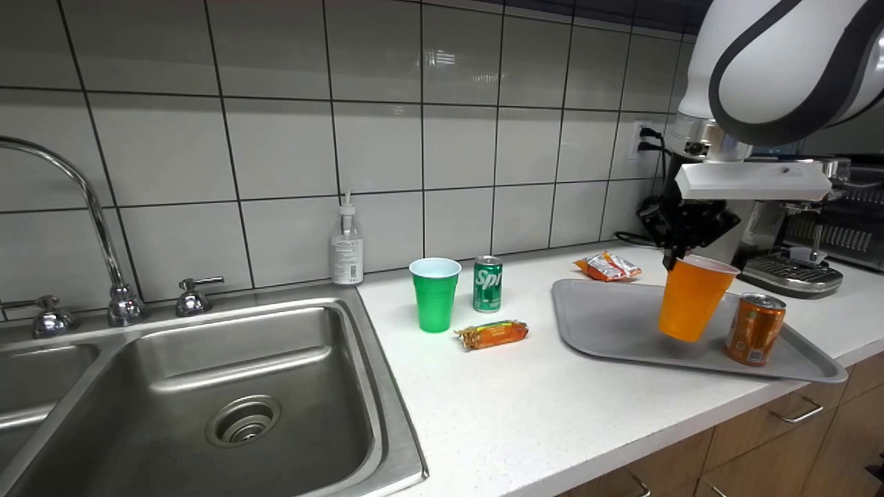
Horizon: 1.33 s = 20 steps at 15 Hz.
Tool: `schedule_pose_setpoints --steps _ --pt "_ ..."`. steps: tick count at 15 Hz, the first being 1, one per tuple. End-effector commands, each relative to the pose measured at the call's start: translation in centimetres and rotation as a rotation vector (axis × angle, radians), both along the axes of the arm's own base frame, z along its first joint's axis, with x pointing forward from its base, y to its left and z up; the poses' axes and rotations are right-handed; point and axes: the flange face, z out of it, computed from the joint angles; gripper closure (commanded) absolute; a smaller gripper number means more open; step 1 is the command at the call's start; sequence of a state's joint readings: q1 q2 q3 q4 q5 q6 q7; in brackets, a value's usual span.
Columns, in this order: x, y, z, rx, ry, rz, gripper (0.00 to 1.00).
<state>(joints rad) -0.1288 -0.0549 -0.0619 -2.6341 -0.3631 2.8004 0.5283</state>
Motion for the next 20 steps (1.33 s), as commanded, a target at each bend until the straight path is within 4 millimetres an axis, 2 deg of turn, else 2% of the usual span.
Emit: schedule_pose_setpoints --steps 1,9,20 --pt "0.8 -0.8 -0.4 -0.018 0.010 -0.017 0.99" --pt "2.7 -1.6 -1.8 -0.021 0.029 -0.030 0.99" --pt "3.8 -1.5 -3.9 -0.026 0.056 -0.050 0.99"
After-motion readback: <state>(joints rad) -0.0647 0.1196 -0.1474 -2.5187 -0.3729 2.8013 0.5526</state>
